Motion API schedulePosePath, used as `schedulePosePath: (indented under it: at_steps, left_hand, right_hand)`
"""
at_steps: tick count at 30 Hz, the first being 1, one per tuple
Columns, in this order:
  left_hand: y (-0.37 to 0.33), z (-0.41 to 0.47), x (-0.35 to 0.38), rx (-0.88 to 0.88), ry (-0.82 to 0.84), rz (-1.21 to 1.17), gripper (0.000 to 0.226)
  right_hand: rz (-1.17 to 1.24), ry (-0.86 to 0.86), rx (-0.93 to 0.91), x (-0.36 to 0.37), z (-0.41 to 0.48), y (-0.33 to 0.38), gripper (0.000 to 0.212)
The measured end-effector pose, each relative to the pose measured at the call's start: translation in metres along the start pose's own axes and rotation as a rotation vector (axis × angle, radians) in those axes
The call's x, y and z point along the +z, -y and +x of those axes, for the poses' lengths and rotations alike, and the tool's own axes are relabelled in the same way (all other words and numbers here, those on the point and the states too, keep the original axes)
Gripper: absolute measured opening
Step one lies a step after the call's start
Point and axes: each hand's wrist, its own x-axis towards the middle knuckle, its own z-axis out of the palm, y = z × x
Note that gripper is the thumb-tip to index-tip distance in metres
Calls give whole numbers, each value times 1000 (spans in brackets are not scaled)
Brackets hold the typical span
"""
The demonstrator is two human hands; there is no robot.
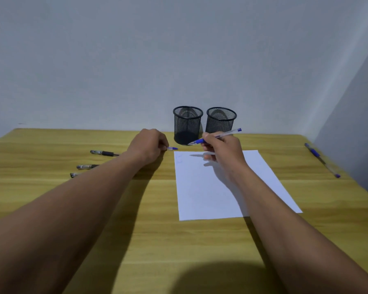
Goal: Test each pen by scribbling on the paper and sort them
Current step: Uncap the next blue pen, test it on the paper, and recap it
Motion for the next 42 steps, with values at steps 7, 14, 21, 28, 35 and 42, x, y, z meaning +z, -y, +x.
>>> schedulePosePath:
  at_steps: [7, 14, 21, 28, 35, 42]
  left_hand:
    - [-25, -26, -24, 47, -86, -245, 11]
    - [-64, -55, -53, 84, -145, -402, 7]
    - [-98, -74, -72, 55, -96, -663, 6]
    - [-129, -82, -79, -28, 0, -1054, 9]
    - [-136, -86, -74, -37, 3, -1046, 7]
    - [-131, -88, -71, -64, 15, -986, 4]
  right_hand:
    - [59, 26, -12, -1, -17, 21, 6]
    - [106, 61, -29, -12, -42, 49, 4]
    - [229, 84, -16, -30, -66, 69, 7]
    - [365, 104, -2, -39, -82, 85, 8]
    - [386, 102, 12, -48, -90, 83, 7]
    - [221, 115, 31, -68, -93, 81, 6]
